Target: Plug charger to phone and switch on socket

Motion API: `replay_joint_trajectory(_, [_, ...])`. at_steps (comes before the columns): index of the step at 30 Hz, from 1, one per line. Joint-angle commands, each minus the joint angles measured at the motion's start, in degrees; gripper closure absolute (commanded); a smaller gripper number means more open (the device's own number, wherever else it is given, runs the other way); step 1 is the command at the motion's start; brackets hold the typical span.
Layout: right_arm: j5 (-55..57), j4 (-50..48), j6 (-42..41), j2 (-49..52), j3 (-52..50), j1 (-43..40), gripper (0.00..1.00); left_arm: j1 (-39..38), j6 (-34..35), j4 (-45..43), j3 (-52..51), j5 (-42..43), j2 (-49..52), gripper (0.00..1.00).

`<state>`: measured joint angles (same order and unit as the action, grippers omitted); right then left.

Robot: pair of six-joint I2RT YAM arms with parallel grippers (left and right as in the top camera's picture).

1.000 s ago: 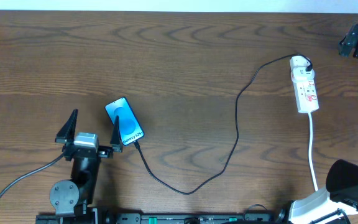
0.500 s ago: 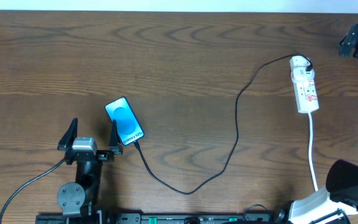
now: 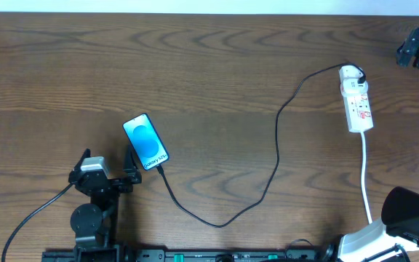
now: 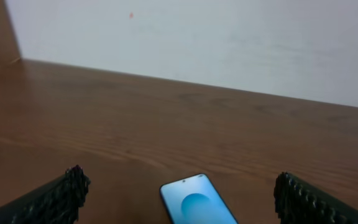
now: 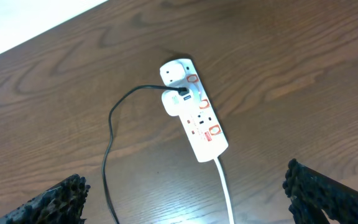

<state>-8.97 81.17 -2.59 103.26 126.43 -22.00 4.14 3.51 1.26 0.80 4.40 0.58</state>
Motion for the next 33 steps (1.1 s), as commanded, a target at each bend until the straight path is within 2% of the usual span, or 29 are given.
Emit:
replay_joint_trajectory(1, [-0.17,0.07,-0.57,0.24,0.31,-0.09,0.01,0.35,1.99,2.75,-0.57,-1.46,-0.5,0.02])
replay_joint_trajectory(33, [-0.17,0.07,-0.57,0.24,0.31,-0.09,0.01,0.35,2.82,2.6,-0.57,-1.03,-0.28,0.02])
